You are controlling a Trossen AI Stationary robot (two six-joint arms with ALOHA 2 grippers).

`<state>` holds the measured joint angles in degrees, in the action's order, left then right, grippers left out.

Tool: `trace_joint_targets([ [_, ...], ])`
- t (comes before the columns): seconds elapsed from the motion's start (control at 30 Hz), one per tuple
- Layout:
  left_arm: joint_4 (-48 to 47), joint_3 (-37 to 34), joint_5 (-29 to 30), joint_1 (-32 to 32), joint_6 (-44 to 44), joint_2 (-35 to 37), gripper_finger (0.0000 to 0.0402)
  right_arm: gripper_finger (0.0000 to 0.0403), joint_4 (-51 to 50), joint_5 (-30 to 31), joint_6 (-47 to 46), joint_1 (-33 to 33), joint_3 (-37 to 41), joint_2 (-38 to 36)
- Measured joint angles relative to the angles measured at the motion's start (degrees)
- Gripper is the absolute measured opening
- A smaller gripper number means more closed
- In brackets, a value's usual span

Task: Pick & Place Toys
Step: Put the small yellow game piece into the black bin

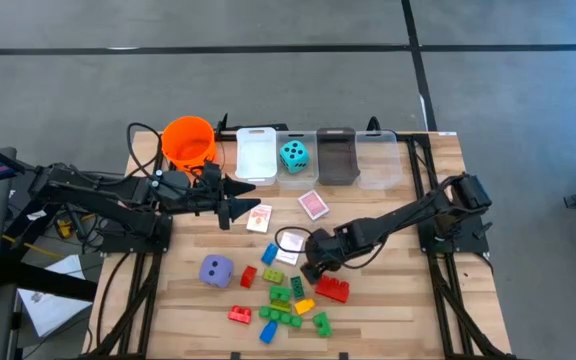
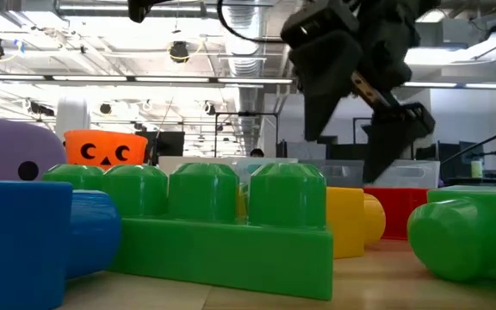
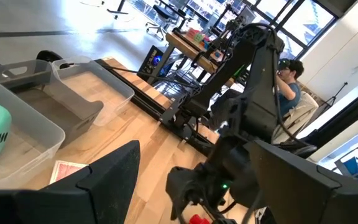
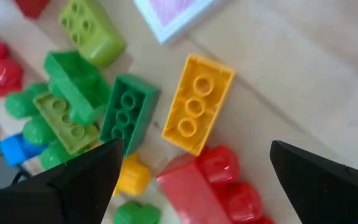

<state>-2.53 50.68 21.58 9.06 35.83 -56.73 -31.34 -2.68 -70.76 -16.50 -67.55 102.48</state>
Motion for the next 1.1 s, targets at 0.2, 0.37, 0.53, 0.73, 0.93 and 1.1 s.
trace_joint_targets([
  [0.2, -0.01, 0.00, -1.09, -0.02, 0.00, 0.00, 0.0298, 0.0398, -3.41, 2.90, -2.85, 0.46, -2.20, 0.00],
  [0.37, -0.02, 0.00, -3.59, 0.00, -0.02, 0.00, 0.0298, 0.0398, -3.40, 2.71, -6.57, 0.21, -2.14, 0.00],
  [0.53, -0.02, 0.00, -3.95, 0.00, -0.02, 0.00, 0.0298, 0.0398, -3.06, 2.71, -8.08, -0.95, -2.29, 1.17],
  [0.73, -0.30, 0.04, -3.95, 0.00, -0.02, 0.02, 0.0298, 0.0398, -4.50, -1.99, -7.76, -1.10, -6.17, 8.76],
  [0.93, -2.06, 0.09, -3.93, -0.01, 0.00, 0.02, 0.0298, 0.0398, -17.44, -0.54, 0.34, -0.90, -18.84, 14.82],
  [1.1, -2.53, 0.09, -3.94, 0.00, 0.24, 0.02, 0.0298, 0.0398, -24.55, -0.81, 3.10, 1.17, -26.23, 20.64],
])
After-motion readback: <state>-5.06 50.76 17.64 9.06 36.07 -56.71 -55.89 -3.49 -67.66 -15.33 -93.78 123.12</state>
